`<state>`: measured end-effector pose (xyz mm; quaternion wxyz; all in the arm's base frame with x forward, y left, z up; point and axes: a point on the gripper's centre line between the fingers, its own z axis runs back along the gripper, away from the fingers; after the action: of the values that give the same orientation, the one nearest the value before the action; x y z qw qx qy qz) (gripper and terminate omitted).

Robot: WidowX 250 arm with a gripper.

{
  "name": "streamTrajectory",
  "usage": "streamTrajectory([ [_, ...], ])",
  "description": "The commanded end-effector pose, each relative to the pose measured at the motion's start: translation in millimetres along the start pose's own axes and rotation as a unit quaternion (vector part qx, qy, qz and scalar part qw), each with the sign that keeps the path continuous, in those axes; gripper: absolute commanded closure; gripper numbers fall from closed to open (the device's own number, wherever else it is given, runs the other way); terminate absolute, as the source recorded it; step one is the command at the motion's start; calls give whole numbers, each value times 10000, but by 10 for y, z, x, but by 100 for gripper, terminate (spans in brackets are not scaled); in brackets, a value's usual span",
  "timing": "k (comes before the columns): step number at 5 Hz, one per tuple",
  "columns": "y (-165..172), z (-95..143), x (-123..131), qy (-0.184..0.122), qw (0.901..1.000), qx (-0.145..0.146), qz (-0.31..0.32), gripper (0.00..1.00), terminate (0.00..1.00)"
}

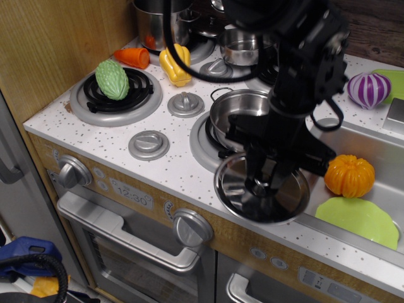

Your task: Put lid on pot or pan

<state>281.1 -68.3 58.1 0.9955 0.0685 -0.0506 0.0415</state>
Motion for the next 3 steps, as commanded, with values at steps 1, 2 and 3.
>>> streamTrajectory([
  [1,100,535,106,-166,9999,40,-24,100,0],
  [2,177,611,209,-346,9990,230,-163,100,0],
  [3,302,565,432,-631,9970,182,-410,100,0],
])
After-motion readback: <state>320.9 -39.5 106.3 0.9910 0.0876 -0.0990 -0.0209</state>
